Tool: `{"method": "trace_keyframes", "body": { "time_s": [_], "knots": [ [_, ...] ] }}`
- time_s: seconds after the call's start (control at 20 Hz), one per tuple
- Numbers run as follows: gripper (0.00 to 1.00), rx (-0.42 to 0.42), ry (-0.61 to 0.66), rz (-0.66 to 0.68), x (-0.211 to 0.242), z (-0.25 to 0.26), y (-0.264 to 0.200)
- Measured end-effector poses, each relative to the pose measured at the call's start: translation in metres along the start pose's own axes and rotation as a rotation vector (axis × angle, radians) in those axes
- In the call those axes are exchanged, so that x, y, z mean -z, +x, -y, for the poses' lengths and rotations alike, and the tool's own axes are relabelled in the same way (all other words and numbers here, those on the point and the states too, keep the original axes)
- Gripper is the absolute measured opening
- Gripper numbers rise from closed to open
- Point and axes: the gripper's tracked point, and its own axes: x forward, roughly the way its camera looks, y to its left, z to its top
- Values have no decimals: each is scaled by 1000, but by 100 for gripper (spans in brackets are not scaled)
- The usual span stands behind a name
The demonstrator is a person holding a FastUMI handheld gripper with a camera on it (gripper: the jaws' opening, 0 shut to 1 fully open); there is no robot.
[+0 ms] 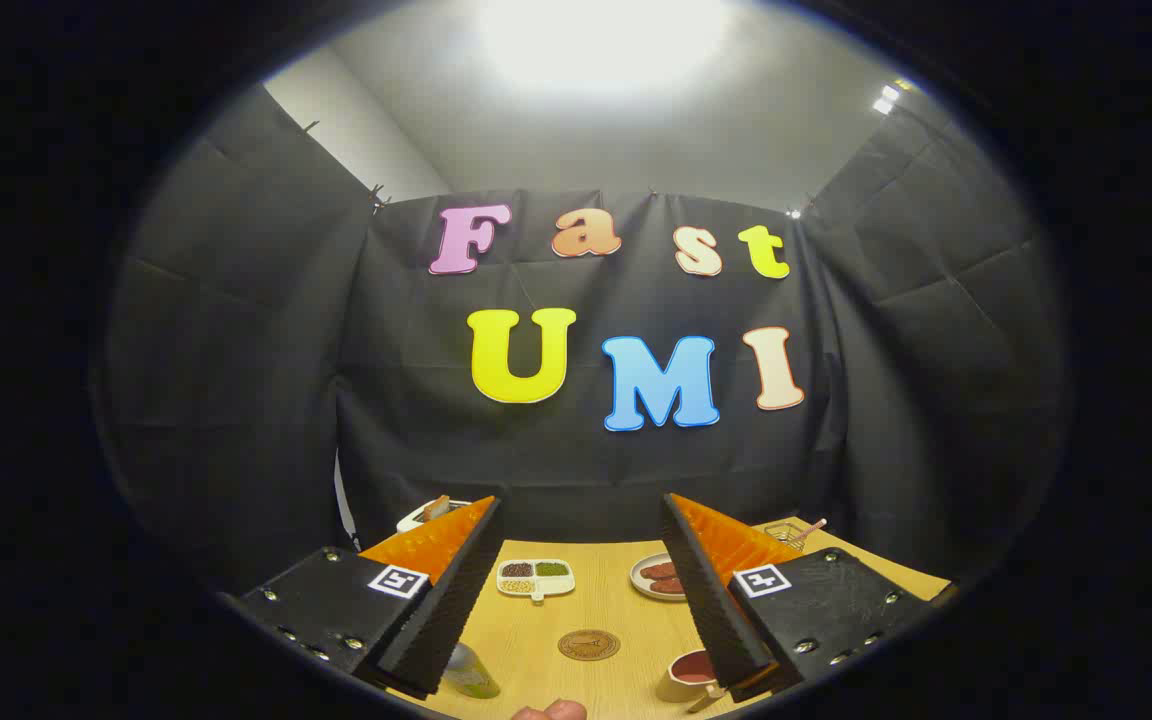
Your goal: Take the bottle from table, then pour the juice into the cup, finally place the bottle on the coaster
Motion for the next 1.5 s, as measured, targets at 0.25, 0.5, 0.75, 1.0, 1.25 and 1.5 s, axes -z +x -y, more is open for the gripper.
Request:
{"method": "trace_keyframes", "body": {
  "time_s": [0.25, 0.5, 0.75, 1.0, 1.25, 1.5],
  "knots": [
    [96, -24, -19, 0, 2, -10, 0],
    [96, -30, -21, 0, 3, -13, -2],
    [96, -23, -12, 0, 7, -12, -3],
    [96, 2, -24, 7, 11, -14, -2],
    [96, 0, -30, 6, 28, -31, 3],
    [96, 0, -39, -8, 50, -54, 4]
  ]
}}
